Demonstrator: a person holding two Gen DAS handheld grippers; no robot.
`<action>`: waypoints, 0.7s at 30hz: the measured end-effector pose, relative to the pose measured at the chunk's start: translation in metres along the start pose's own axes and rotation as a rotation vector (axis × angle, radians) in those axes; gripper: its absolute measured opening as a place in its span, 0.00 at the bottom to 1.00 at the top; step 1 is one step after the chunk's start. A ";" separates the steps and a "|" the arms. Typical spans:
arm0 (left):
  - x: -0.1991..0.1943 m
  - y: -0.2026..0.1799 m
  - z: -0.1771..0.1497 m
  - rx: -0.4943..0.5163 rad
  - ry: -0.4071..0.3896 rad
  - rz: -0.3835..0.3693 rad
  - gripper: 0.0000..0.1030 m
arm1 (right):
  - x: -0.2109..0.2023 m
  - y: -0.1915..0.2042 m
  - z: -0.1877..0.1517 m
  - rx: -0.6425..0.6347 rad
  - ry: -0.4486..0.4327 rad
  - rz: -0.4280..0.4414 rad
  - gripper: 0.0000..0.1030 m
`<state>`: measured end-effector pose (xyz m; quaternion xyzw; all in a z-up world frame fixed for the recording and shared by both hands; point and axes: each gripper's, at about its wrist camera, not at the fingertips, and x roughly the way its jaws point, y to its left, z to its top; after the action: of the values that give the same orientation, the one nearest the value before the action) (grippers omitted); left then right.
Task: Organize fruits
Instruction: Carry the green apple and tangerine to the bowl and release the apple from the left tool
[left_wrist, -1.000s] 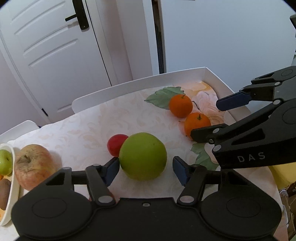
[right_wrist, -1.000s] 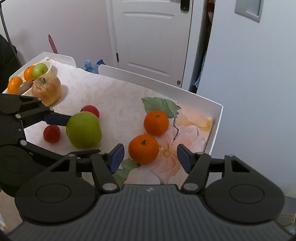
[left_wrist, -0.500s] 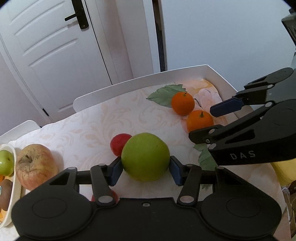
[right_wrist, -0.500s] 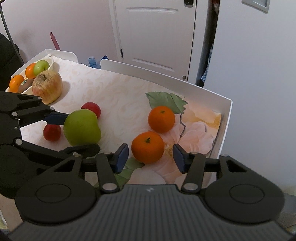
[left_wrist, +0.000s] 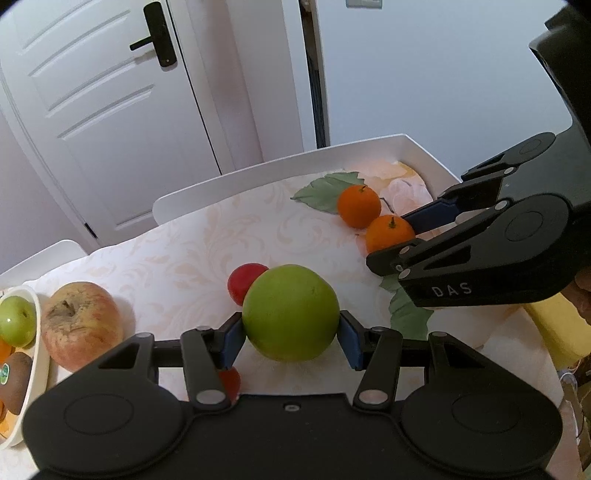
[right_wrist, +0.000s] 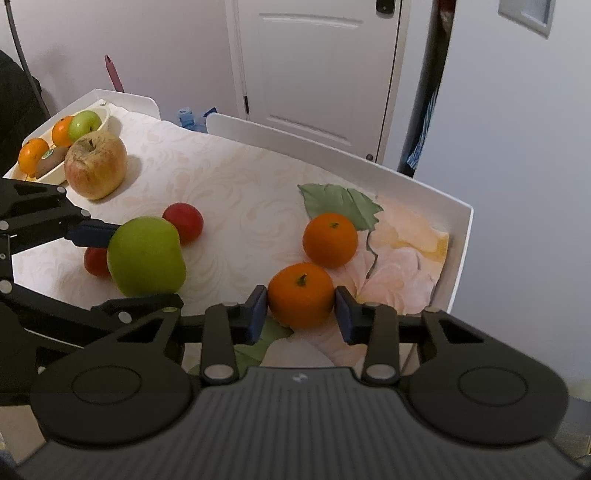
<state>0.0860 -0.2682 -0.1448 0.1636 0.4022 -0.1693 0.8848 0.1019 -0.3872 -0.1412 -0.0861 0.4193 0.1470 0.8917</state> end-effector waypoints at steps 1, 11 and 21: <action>-0.003 0.001 0.000 -0.005 -0.004 0.002 0.56 | -0.002 0.001 0.000 -0.001 -0.005 0.002 0.52; -0.041 0.015 -0.006 -0.062 -0.045 0.025 0.56 | -0.035 0.018 0.016 -0.002 -0.051 0.017 0.52; -0.089 0.058 -0.020 -0.169 -0.091 0.075 0.56 | -0.058 0.061 0.047 -0.024 -0.099 0.066 0.52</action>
<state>0.0426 -0.1934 -0.0803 0.0953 0.3679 -0.1091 0.9185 0.0808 -0.3280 -0.0684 -0.0758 0.3757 0.1855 0.9048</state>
